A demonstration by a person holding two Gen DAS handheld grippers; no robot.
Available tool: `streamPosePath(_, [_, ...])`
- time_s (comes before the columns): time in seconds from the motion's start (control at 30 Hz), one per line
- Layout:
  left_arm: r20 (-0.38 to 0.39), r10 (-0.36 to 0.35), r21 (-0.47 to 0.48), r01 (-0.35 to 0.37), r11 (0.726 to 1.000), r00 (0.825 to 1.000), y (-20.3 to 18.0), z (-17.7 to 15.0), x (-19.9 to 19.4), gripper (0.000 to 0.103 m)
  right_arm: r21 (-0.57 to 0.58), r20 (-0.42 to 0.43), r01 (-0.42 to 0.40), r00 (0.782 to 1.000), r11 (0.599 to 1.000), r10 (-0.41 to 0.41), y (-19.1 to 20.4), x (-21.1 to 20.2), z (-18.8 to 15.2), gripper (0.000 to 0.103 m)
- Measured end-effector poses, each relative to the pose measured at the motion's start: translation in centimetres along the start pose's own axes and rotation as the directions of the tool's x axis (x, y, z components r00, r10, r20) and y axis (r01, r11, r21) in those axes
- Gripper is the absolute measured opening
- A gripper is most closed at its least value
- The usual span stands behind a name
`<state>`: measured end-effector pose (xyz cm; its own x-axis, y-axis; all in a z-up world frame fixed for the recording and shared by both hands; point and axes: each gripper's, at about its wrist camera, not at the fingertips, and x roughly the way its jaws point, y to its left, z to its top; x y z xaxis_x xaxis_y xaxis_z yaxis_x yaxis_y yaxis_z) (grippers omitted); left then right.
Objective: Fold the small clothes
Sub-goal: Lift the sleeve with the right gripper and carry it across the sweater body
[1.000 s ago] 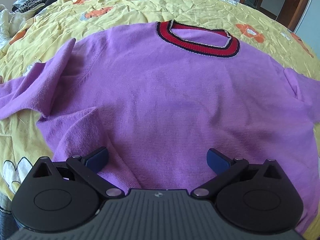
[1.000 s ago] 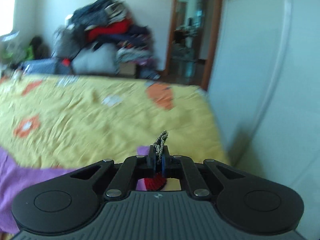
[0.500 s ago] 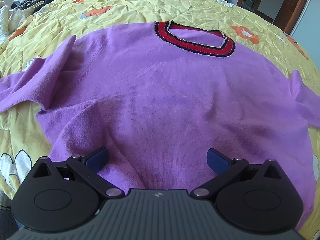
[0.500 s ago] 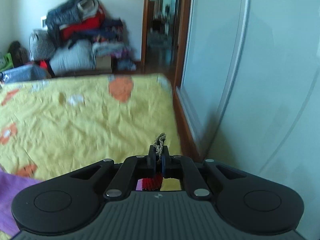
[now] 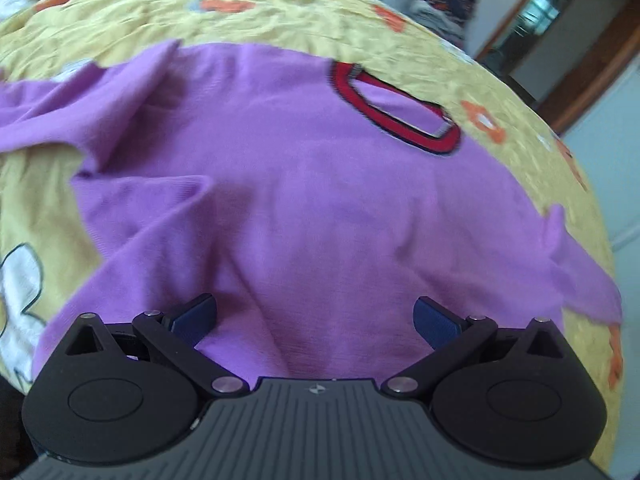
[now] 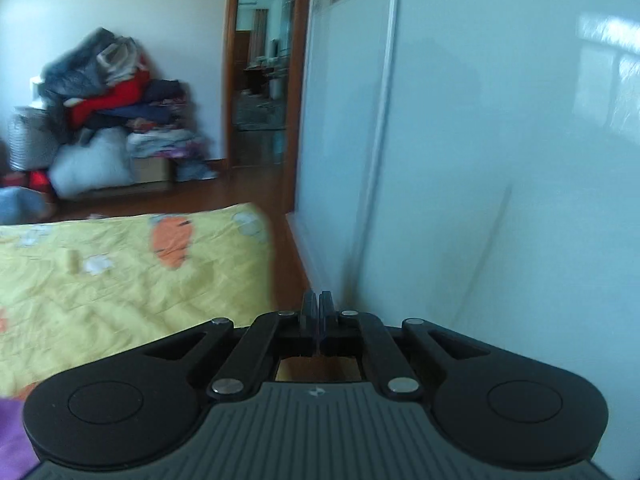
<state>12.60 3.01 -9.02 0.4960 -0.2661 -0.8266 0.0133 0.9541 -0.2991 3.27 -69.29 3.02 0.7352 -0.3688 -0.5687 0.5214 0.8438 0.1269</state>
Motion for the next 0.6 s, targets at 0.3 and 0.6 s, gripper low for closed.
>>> streamPosePath(0.3, [-0.006,0.029,0.037,-0.028,0.999,1.000,-0.7,-0.4,-0.3,0.103,0.335,-0.040,-0.252,0.959,0.908,0.281,-1.7,4.5,-11.2,0.093])
streamPosePath(0.6, [-0.003,0.049,-0.007,-0.049,0.999,0.999,0.0,-0.6,-0.7,0.103,0.736,0.021,-0.284,0.917,0.615,0.399,-5.7,9.6,-17.1,0.054])
